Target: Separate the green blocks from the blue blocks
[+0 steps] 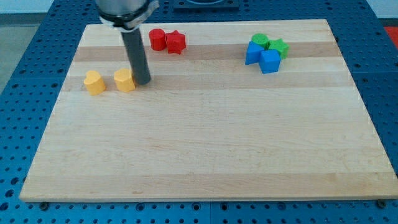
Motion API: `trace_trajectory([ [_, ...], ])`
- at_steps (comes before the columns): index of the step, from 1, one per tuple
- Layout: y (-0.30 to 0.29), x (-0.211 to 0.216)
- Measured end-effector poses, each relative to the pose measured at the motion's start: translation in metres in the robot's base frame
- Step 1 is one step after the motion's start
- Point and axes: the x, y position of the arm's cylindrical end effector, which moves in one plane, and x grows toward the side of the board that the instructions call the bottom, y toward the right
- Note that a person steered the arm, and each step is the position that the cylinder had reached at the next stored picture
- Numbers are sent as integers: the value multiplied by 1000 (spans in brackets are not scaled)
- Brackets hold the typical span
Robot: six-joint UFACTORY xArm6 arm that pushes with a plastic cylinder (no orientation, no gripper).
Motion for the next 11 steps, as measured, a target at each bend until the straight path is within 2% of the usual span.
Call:
trace_trajectory([
  [2, -24, -5],
  [5, -24, -17],
  [6, -11, -10],
  [8, 54, -13],
  [9, 75, -25],
  [11, 79, -76],
])
